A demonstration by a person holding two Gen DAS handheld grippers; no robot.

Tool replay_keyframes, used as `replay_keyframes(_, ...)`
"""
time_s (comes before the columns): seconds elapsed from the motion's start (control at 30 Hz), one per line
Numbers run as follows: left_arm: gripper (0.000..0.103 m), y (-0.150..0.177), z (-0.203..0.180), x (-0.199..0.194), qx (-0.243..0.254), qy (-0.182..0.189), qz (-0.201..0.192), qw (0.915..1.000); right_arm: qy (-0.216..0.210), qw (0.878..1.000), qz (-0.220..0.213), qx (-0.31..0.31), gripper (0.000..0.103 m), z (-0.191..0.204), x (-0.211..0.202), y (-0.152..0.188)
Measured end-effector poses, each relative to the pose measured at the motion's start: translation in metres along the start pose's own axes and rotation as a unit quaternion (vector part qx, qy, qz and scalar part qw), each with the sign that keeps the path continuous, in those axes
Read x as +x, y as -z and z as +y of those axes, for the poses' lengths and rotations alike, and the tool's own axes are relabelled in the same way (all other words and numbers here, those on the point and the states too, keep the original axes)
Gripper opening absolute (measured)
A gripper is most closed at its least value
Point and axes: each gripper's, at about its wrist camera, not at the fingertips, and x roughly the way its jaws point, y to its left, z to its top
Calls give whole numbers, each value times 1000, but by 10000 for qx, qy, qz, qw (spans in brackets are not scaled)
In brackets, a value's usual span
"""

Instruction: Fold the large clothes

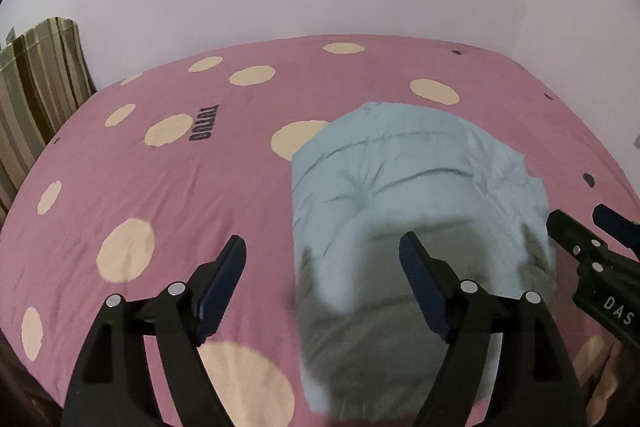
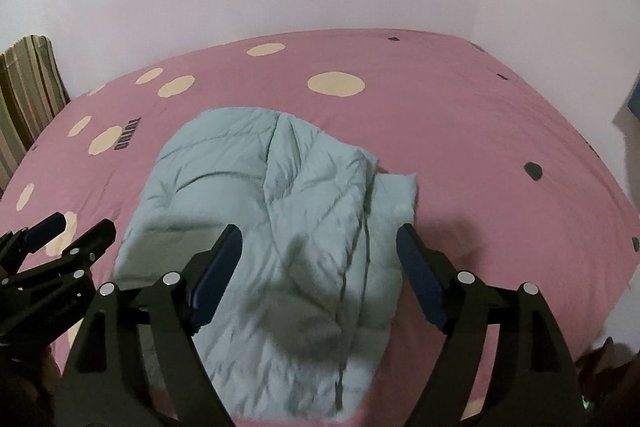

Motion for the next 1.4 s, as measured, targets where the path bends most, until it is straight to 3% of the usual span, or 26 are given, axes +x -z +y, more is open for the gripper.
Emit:
replay_keyframes(0.53, 80, 24, 3, -71, -173, 155, -368, 9991, 56, 9995, -306, -58, 86, 3, -66, 30)
replay_keyframes(1.4, 81, 39, 2, -95, -142, 52, -546, 9984, 39, 9983, -558, -168, 86, 14, -95, 43)
